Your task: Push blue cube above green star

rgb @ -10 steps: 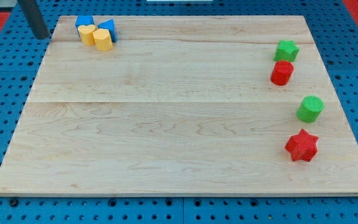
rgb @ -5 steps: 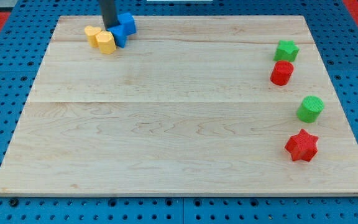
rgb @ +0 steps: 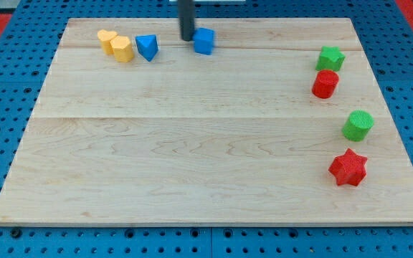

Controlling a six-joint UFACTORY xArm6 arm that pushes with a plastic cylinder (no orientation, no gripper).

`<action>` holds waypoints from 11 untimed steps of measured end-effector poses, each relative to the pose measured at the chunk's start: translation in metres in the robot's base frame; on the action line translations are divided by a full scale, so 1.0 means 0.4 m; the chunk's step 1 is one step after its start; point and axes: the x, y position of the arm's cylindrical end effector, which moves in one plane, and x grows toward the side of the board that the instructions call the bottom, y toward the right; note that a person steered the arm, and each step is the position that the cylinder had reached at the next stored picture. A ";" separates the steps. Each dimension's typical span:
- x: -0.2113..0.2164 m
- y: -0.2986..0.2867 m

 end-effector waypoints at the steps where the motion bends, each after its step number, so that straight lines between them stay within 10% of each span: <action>1: 0.005 0.169; 4: 0.088 -0.051; 7: 0.095 0.269; 11: 0.017 0.299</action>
